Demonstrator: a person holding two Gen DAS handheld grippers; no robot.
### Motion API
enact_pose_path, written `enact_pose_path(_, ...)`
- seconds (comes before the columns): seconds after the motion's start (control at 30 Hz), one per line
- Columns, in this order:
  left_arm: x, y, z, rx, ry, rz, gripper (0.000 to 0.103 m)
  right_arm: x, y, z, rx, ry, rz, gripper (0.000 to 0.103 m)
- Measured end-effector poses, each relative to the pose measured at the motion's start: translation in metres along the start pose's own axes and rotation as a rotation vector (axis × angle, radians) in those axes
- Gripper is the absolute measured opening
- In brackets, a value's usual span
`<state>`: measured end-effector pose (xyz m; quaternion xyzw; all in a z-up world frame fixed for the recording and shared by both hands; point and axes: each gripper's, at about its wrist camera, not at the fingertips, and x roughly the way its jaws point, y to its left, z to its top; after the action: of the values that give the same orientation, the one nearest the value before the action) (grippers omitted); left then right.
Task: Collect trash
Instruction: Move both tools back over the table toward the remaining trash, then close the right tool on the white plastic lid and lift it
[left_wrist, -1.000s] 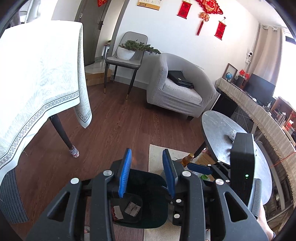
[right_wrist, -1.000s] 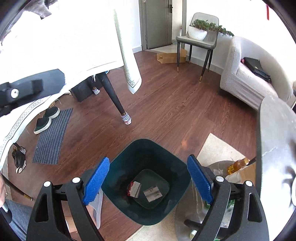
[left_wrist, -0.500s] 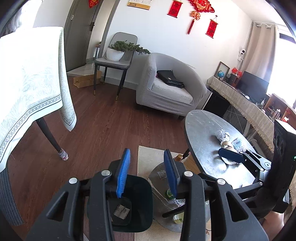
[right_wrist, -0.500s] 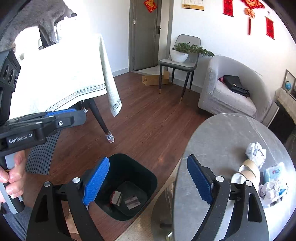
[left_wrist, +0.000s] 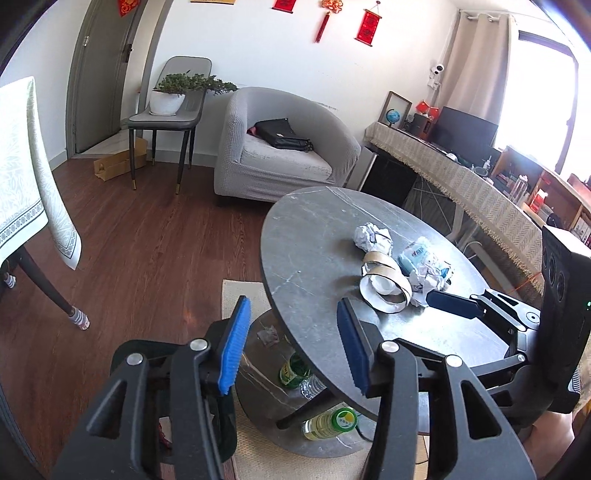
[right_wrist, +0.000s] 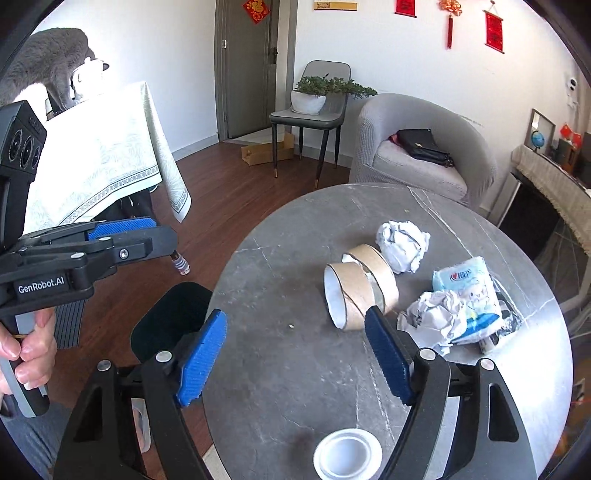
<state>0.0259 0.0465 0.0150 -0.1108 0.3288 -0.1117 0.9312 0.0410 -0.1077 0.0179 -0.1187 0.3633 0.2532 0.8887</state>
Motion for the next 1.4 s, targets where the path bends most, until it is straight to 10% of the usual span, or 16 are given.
enact_pose_path(1.4,0.09,-0.079,-0.001,-0.046,0.09,-0.157,0.039,-0.033,-0.054,-0.068,-0.019,0.084,0.069,0.039)
